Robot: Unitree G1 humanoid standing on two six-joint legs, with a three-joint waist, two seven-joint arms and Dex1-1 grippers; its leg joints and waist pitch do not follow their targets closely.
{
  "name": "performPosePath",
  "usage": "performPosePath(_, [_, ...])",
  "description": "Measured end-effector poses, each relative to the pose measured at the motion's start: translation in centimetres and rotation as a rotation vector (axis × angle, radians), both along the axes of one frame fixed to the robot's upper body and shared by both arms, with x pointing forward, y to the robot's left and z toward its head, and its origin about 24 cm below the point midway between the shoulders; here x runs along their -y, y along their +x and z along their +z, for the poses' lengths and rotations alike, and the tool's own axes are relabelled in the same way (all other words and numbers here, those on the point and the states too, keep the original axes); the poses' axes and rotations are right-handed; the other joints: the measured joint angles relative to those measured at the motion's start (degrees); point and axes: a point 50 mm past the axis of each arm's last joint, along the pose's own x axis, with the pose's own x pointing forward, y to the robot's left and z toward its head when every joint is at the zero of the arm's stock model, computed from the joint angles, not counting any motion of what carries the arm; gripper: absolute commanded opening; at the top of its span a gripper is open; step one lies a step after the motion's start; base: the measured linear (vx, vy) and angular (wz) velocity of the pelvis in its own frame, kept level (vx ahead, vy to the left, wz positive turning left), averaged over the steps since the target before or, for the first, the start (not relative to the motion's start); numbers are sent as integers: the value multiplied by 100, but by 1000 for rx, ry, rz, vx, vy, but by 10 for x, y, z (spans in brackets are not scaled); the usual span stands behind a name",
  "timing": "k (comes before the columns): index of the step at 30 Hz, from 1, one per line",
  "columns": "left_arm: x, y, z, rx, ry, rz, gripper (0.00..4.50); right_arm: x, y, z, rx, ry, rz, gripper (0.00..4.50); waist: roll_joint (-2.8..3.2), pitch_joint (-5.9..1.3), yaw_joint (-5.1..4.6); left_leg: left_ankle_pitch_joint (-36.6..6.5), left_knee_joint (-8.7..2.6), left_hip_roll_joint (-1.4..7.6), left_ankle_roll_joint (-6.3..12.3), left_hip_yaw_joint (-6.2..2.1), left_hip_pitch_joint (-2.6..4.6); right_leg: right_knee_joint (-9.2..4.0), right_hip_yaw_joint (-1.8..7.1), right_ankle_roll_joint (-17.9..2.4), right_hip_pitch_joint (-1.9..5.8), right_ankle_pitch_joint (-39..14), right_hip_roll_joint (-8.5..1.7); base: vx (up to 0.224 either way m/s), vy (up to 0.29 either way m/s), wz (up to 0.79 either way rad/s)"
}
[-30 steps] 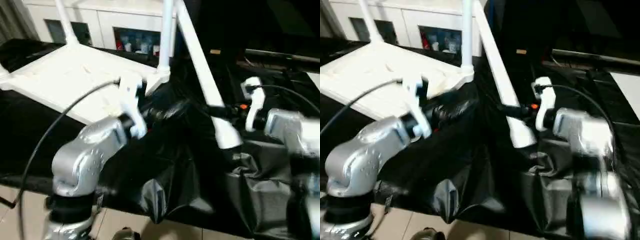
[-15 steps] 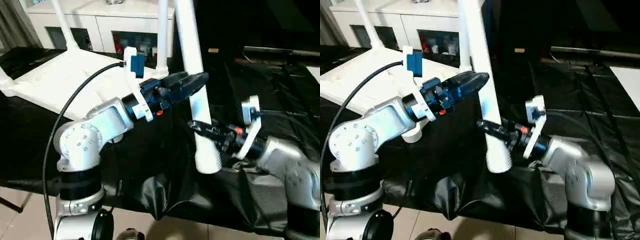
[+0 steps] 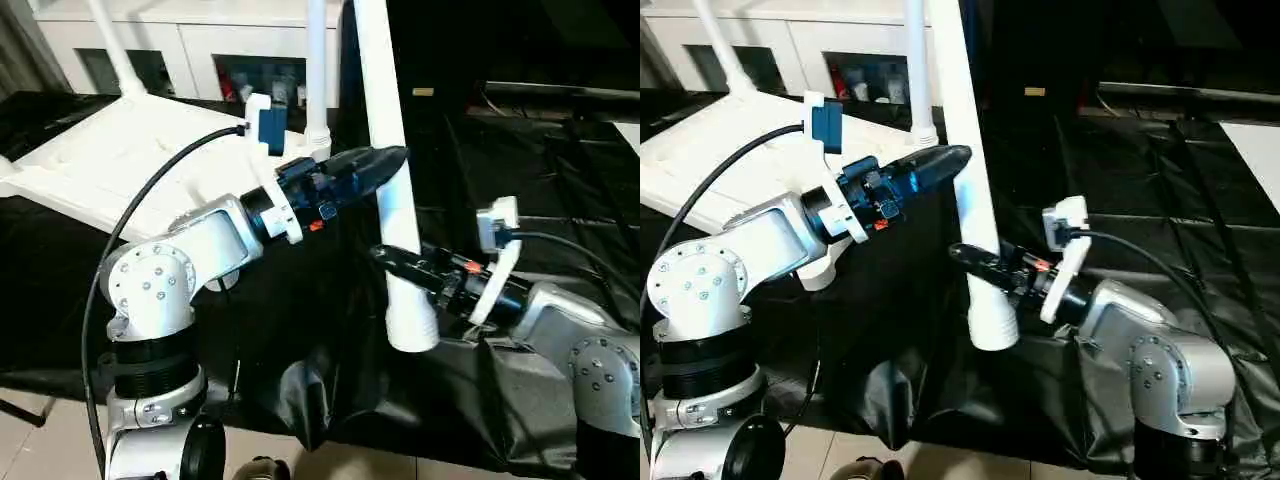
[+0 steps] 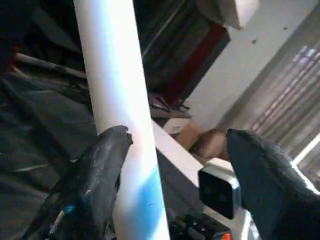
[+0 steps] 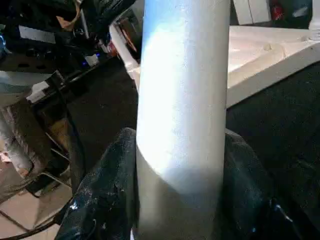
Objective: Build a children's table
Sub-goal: Pick table leg
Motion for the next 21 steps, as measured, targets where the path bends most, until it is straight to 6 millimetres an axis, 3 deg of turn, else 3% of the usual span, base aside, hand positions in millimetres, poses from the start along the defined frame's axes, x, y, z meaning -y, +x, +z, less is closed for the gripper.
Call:
performPosePath(2, [-1, 1, -1, -7, 2, 13, 328, 0, 0, 0, -1, -4, -1, 181, -8, 5, 2, 0, -3, 0, -1, 0, 0, -1, -1, 0, 0, 0, 0, 0, 0, 0])
performPosePath(5, [-1, 1, -1, -16, 1, 27, 288, 0, 0, 2, 4, -11, -8, 181, -9, 7, 0, 0, -4, 0, -1, 0, 0, -2, 0, 0, 0, 0, 0, 0, 0, 0])
performPosePath(7, [-3, 2, -1, -29, -14, 42, 338, 0, 0, 5, 13, -17, -5, 181, -14, 11, -6, 1, -6, 0, -2, 0, 1, -2, 0, 0, 0, 0, 0, 0, 0, 0])
performPosePath(9, [-3, 2, -1, -42, -30, 39, 329, 0, -1, 7, 19, -19, 5, 181, -16, 16, -5, 1, -10, 0, -3, 0, 1, -2, -1, 0, -1, 0, 0, 0, 0, 0])
performPosePath(11, [-3, 3, -2, -58, -29, 48, 377, -4, -3, 12, 41, -8, 36, 181, -15, 19, -5, 1, -14, 0, -3, 0, 2, -3, -1, 1, -2, 0, 0, 0, 0, 0])
performPosePath(14, [1, 5, -4, -83, -34, 57, 385, -13, -5, 21, 81, -2, 95, 181, -30, 29, -6, 4, -22, 0, -7, 0, 4, -9, -1, 1, -1, 0, 1, 0, 0, 0])
performPosePath(17, [0, 7, -5, -99, -40, 79, 384, -14, -5, 20, 77, -11, 99, 181, -70, 57, 2, 6, -28, 0, -11, 0, 3, -10, -2, 1, -4, 0, 2, 0, 0, 0])
performPosePath(21, [-2, 6, -4, -100, -59, 75, 346, -19, -6, 19, 71, -15, 117, 181, -82, 65, -1, 6, -31, -1, -11, 1, 1, -21, -1, 1, -2, 0, 2, 0, 0, 0])
